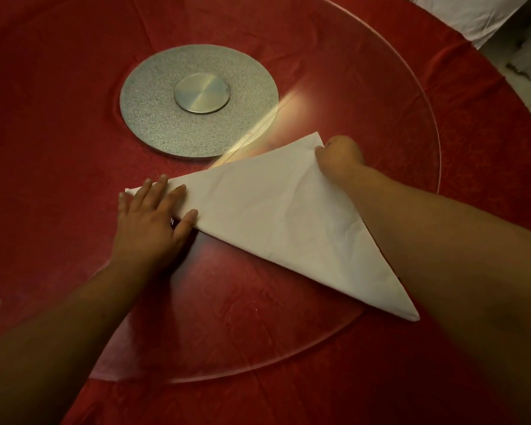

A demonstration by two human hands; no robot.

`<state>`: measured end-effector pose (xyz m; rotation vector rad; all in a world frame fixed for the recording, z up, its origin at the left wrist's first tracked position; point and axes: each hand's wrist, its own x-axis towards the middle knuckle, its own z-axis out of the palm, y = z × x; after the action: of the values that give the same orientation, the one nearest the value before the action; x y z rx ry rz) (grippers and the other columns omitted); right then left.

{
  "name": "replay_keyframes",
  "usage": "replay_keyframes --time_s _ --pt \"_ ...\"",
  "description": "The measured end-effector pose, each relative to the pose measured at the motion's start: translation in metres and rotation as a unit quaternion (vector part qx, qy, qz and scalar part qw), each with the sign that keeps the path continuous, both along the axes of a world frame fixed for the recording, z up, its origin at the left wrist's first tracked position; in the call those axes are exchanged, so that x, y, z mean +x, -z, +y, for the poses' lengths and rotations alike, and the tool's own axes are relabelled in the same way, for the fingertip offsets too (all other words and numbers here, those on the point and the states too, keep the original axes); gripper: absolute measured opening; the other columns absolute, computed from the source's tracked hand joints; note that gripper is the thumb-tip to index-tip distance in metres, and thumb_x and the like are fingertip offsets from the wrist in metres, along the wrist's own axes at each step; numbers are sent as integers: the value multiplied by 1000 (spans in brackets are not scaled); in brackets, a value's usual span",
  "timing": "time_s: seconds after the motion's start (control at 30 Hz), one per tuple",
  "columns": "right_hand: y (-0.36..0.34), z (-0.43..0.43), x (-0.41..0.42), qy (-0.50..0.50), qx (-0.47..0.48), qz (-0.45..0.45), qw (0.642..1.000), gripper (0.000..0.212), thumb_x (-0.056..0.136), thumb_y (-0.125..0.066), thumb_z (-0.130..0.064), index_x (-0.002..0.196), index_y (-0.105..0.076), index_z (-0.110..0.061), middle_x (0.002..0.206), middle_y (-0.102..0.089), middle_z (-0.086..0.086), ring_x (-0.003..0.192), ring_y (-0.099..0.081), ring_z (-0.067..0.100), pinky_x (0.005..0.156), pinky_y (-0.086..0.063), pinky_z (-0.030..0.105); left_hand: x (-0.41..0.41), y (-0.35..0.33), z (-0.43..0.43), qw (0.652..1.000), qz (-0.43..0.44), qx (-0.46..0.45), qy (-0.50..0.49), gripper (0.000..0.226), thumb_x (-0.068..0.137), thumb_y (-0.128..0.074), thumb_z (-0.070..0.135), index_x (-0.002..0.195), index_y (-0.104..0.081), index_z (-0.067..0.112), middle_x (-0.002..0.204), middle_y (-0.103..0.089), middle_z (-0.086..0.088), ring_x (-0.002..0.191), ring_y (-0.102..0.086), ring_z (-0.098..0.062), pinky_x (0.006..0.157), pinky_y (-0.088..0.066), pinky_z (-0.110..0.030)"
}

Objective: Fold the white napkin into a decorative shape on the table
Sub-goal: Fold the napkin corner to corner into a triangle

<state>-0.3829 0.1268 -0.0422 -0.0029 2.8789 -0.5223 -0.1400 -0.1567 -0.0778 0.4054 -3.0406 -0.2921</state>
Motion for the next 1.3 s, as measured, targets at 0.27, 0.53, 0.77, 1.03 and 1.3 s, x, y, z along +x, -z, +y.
replay_keyframes --time_s 0.27,0.53,0.77,1.03,1.3 --pt "3 3 2 45 46 29 997 36 94 -59 -29 117 -64 -1 124 -66 20 115 -63 38 88 -52 36 2 4 0 999 15 19 -28 68 96 -36 67 151 -45 28 169 -29 -7 157 -19 -28 124 -6 -62" --pt "7 -2 8 64 48 40 996 41 96 -59 -33 123 -60 -2 130 -63 20 120 -61 39 93 -52 41 -14 -3 -22 980 83 58 -170 58 95 -59 46 136 -57 5 139 -57 -26 129 -48 -48 108 -39 -60" --pt "8 7 28 53 65 66 994 45 97 -56 -35 127 -53 -1 133 -57 24 121 -56 43 95 -49 44 -22 -18 -55 983 5 83 -166 40 88 -71 51 84 -62 12 91 -60 -17 88 -59 -41 69 -44 -43" --pt "17 42 85 -30 108 165 980 44 92 -56 -48 106 -62 -7 110 -63 18 101 -61 40 79 -52 46 -1 -32 -60 954 7 173 -243 23 87 -67 33 80 -57 13 80 -61 -12 75 -59 -35 66 -50 -43" --pt "17 47 135 -112 109 182 971 46 91 -52 -56 94 -60 -11 95 -63 13 88 -60 36 70 -51 44 24 -39 -67 876 62 350 -327 24 79 -75 24 97 -67 10 84 -69 -11 62 -66 -19 56 -50 -32"
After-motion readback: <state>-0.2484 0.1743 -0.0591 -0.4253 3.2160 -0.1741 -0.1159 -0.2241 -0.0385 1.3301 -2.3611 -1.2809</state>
